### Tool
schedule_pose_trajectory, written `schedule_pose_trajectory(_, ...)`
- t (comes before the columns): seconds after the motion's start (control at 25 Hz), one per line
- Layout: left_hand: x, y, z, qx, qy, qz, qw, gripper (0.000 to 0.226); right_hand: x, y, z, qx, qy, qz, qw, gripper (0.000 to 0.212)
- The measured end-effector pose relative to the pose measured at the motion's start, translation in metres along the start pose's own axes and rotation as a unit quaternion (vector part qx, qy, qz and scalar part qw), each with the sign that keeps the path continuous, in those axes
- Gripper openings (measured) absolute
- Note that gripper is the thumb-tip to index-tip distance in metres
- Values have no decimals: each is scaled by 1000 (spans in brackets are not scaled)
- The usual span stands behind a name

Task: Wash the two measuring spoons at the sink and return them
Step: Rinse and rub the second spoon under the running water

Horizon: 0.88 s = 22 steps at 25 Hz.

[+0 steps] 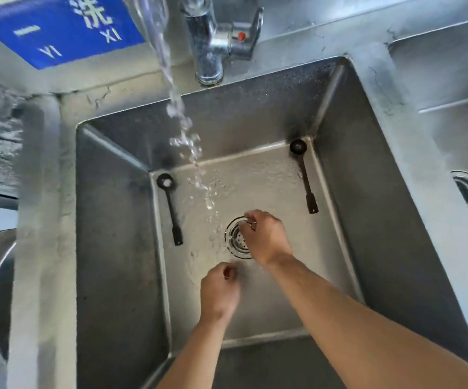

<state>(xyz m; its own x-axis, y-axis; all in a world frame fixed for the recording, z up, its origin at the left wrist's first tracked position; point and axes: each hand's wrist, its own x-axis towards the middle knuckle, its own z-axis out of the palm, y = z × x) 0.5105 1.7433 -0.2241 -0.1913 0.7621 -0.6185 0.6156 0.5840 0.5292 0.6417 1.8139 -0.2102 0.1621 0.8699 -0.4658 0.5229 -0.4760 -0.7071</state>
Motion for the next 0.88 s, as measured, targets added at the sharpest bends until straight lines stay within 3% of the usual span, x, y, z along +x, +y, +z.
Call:
schedule_pose_trajectory(0.32,7,-14,-52,-54,49,-38,997,15,3,-25,18,31,-21,54,998,17)
schedule_pose_trajectory(0.4,13,-14,-59,-68,62,-40,995,18,8,-28,18,95,-39,81,991,17)
schedule_pose_trajectory(0.6,35,-27,-73,-72,85,-44,993,19,26,-38,21,286,-190,148,928,18)
schedule_pose_trajectory(0.64,40,-28,-74,-71,85,-41,993,21,32,-40,21,299,-226,144,916,14)
schedule_pose_trajectory(0.72,54,-29,-74,-63,96,-36,993,25,47,-42,26,286,-281,131,907,25)
schedule_pose_trajectory(0.88,87,-28,-72,-27,147,-11,989,30,77,-40,44,285,-324,141,891,24)
